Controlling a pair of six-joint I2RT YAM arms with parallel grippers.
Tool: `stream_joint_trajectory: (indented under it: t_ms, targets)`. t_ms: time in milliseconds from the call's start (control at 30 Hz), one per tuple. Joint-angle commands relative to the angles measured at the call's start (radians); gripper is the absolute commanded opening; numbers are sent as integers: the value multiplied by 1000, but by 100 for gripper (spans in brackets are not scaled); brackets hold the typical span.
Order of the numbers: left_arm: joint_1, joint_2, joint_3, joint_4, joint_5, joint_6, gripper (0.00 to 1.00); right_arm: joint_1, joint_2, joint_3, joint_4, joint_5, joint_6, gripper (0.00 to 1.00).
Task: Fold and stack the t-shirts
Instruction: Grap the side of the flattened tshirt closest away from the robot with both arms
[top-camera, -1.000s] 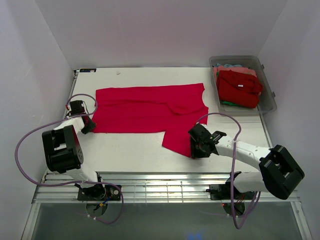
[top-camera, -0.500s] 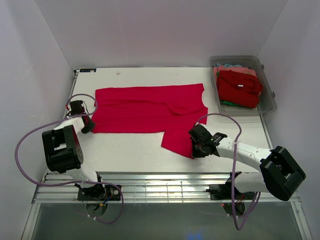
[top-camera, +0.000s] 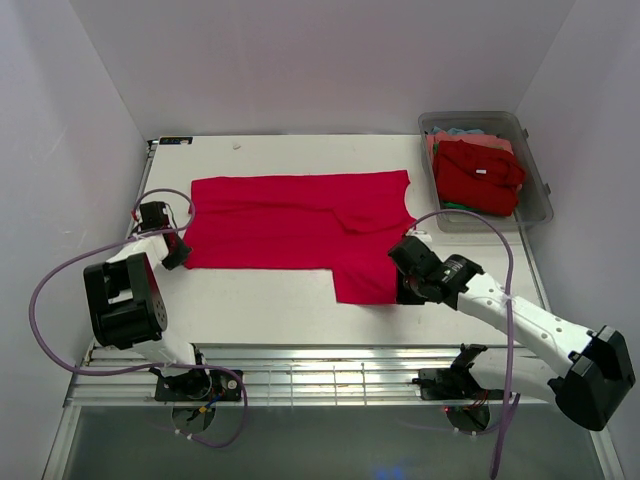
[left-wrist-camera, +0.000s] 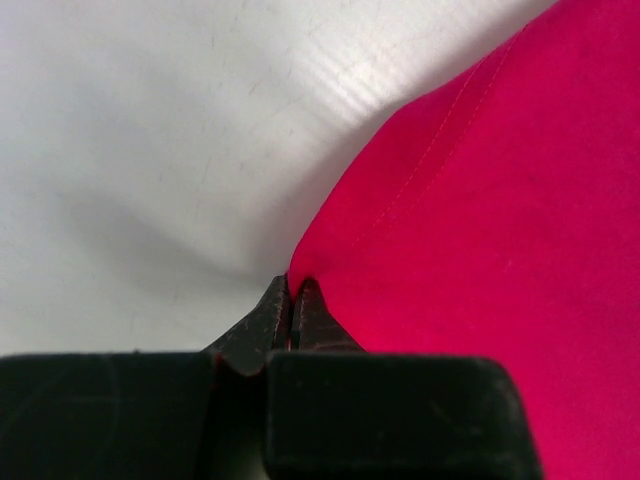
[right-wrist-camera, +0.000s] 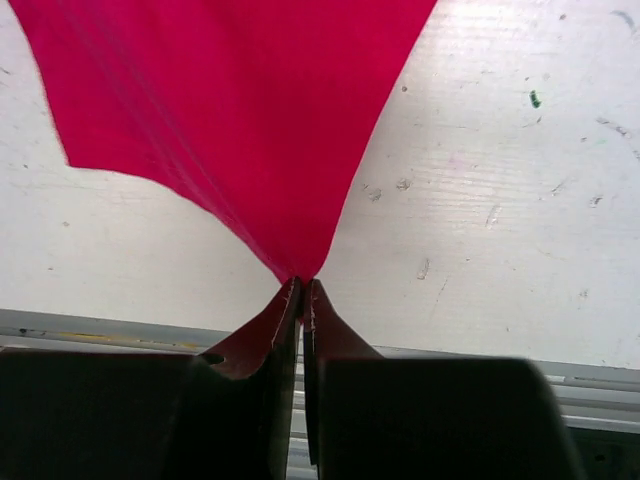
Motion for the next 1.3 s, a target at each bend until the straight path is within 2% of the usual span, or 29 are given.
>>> stream_joint_trajectory:
  t_ms: [0, 200, 500, 667, 800, 1033, 1267]
  targets:
    - [2, -102, -20, -100, 22, -5, 0, 4, -34, 84, -158, 77, 20, 8]
    - [1, -275, -62, -177, 67, -8, 0, 6, -43, 127, -217, 89, 9, 8]
    - [-8, -446, -39, -293, 107, -8, 0, 4, -74, 123, -249, 77, 18, 8]
    - [-8, -388, 14, -324, 142, -6, 0, 4, -82, 126, -241, 103, 14, 8]
    - [-8, -303, 53, -316, 167, -10, 0, 4, -16, 169, -198, 152, -21, 8]
    - [-8, -90, 187, -309, 225, 1, 0, -51, 237, 264, -8, 169, -176, 8]
    - [-8, 62, 352, -336, 262, 1, 0, -161, 452, 511, 47, 144, -351, 8]
